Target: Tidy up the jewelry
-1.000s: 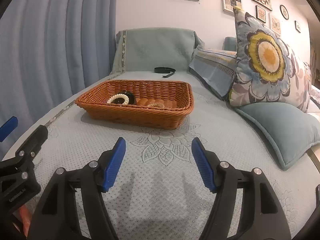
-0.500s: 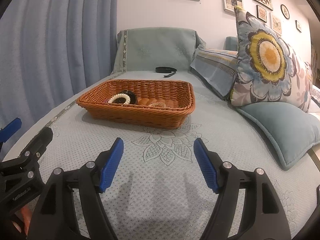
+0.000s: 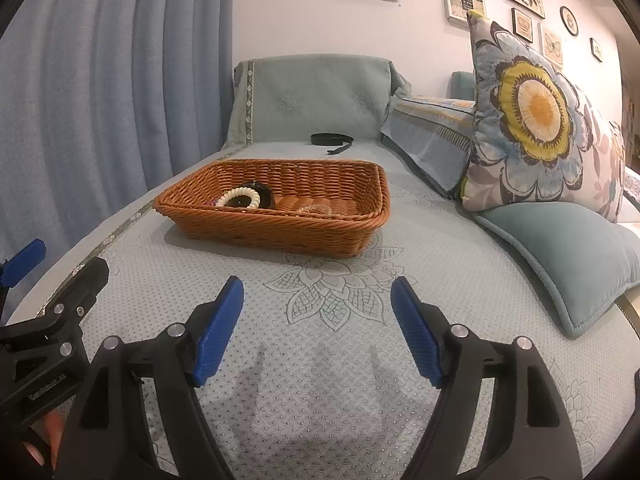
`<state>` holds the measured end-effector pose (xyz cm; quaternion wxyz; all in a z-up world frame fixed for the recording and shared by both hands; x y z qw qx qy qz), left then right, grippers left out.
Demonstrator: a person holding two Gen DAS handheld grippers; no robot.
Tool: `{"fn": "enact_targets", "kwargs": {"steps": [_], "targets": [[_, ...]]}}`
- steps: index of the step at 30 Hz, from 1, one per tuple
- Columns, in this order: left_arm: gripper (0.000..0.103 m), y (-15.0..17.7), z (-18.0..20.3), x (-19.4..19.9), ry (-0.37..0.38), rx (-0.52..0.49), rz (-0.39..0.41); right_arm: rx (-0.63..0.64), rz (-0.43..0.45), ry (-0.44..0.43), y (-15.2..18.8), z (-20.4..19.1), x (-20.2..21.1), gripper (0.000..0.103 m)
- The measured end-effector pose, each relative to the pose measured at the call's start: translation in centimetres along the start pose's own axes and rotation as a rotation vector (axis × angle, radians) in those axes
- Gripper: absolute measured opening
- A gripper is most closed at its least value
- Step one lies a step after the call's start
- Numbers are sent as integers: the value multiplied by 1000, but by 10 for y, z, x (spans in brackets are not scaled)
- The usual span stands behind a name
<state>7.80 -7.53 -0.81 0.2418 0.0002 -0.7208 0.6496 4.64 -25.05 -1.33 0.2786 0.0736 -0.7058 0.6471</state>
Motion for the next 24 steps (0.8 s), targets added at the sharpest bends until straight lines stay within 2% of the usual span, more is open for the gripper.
{"fn": "enact_targets", "kwargs": {"steps": [24], "targets": [[95,2,0,-4,0,1,-13,-7,-11,-9,0,0,-2,72]]}}
Point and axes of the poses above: each gripper's, at about its wrist camera, not at the fingertips, and x roughly against the way its jaws point, z to its right, y to its underside, the point moved 6 cm from there along -x, roughly the way its jaws point, and after that the axes turned 10 degrees about y, right-handed, at the moved point
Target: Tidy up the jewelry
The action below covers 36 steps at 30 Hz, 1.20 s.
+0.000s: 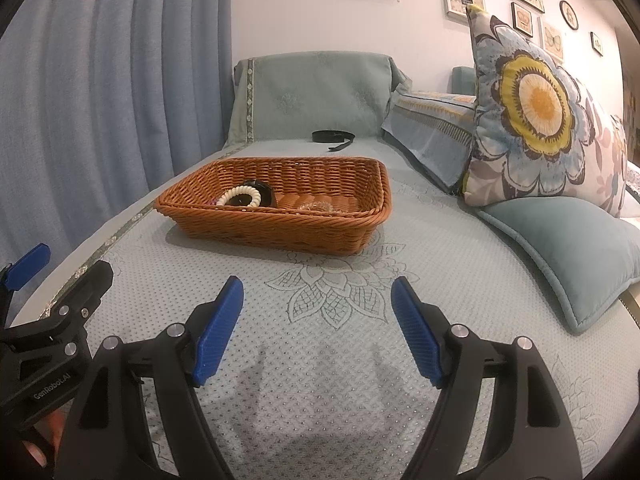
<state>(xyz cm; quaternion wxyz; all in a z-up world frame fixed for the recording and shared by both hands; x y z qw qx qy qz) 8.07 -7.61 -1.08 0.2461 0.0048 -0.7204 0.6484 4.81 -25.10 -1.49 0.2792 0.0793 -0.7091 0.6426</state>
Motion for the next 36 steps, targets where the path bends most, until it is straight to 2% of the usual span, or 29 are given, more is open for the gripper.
{"fn": "enact_targets", "kwargs": {"steps": [36], "targets": [[95,2,-2,0,6,13,-16,2,-7,-8,-1,1,-2,72]]}}
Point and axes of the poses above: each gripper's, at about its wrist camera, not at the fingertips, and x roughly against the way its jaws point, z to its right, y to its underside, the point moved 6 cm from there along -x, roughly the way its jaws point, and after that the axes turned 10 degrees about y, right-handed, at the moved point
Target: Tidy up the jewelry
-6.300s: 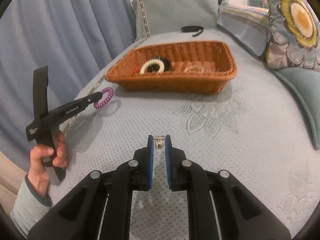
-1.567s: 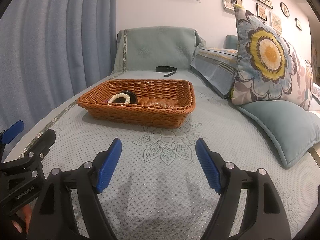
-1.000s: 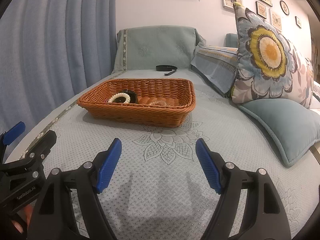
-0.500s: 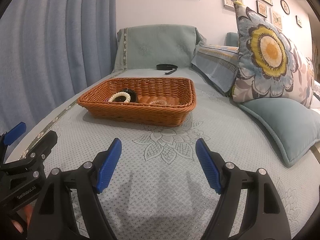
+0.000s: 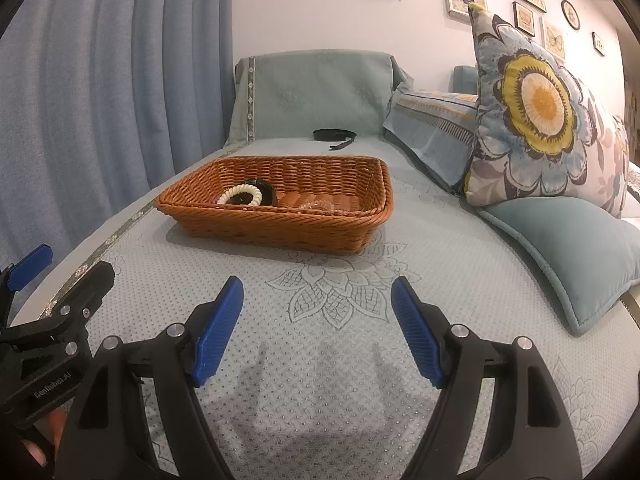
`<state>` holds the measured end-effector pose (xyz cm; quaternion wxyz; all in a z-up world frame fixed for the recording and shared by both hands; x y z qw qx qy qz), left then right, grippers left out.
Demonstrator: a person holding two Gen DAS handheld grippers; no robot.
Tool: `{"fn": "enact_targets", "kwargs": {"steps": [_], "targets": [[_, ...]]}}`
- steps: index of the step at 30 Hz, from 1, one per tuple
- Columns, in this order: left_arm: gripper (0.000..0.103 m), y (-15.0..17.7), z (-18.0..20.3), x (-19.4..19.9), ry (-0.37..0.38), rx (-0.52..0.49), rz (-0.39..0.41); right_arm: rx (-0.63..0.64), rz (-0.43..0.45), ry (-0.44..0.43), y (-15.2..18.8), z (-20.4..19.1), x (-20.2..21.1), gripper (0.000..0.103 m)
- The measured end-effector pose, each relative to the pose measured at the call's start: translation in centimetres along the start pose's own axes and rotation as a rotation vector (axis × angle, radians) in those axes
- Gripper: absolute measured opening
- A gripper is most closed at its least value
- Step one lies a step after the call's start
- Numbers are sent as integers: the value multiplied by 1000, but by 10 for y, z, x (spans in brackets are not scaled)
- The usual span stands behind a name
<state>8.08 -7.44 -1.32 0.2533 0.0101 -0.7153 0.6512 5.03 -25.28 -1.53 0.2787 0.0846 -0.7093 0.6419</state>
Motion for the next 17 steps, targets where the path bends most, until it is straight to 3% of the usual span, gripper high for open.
{"fn": "enact_targets", "kwargs": {"steps": [17], "targets": [[95,-1,-10,-10,0,35,-40,-11,-52,3,3,5,-10,72]]}}
Point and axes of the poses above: each gripper's, at about its wrist camera, not at the fingertips, and x roughly against the way its jaws point, z to its right, y to its underside, the point moved 6 cm from there along -x, roughly the way its jaws point, and after that the axes turned 10 degrees about y, right-handed, at the moved point
